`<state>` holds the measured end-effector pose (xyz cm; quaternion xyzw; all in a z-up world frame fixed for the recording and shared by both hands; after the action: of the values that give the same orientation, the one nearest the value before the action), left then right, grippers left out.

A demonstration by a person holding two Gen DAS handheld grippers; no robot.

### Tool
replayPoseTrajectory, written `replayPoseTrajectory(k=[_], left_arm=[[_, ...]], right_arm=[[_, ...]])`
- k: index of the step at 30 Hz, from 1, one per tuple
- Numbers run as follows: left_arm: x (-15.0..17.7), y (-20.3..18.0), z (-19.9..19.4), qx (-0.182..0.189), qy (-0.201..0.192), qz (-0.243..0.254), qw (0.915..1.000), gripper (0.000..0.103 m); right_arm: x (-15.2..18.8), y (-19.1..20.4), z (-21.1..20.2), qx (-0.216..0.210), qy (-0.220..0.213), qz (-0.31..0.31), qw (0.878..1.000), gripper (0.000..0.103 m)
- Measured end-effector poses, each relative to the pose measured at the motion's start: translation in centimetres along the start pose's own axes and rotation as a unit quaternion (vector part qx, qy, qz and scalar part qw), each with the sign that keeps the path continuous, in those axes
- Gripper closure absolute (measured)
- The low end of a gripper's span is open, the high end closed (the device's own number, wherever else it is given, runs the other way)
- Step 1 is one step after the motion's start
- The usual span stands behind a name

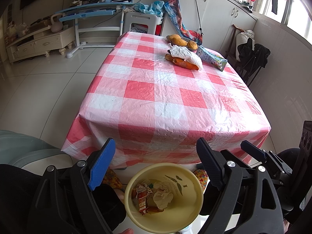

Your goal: Collect trash

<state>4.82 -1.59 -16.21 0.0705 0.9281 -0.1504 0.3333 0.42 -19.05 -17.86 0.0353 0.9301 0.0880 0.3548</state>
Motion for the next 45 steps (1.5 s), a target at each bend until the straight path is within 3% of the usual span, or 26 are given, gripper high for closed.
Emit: replayPoseTrajectory(k=[12,21,30,36,45], left_arm=[[0.0,0.3,0.0,0.001,-0.002,-0.005,1.0000,0.022],[-1.6,3.1,-1.1,0.018,-0.025,-0.080,0.9963,0.022],[-4.8,3.9,-0.2,0.013,-0.025,-0.077,0.9966,0.022],[-7.2,3.6,1.2,0.002,-0.023,-0.055,0.9982,0.022],[-8.7,3.1,3.4,-0.007,-0.005,-0.040,0.9992,0.022]], right_arm=[[0.0,0.0,0.0,0.000,-0.001,0.002,1.000,0.029],[-2.1,-0.5,0.0,-0.008,-0.018,0.008,1.000,0.029],[-6.1,-0.1,2.5,-0.012,-0.016,-0.036,0.999,0.029],[-10.6,-1.2,5.1,0.008,-0.020,-0.066,0.998,0.029],[-17.2,-0.9,13.7,0.039,-0.005,-0.130,0.991,0.029]])
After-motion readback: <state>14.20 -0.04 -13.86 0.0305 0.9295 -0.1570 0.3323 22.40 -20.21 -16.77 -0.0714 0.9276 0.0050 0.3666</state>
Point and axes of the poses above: each gripper's, at about its wrist camera, not at the fingertips, and z roughly the way its jaws point, y to its left, x to its underside, the point moved 6 cm from there along z, roughly the way its jaws point, and after that the axes turned 4 degrees about x, right-handed, at the moved point
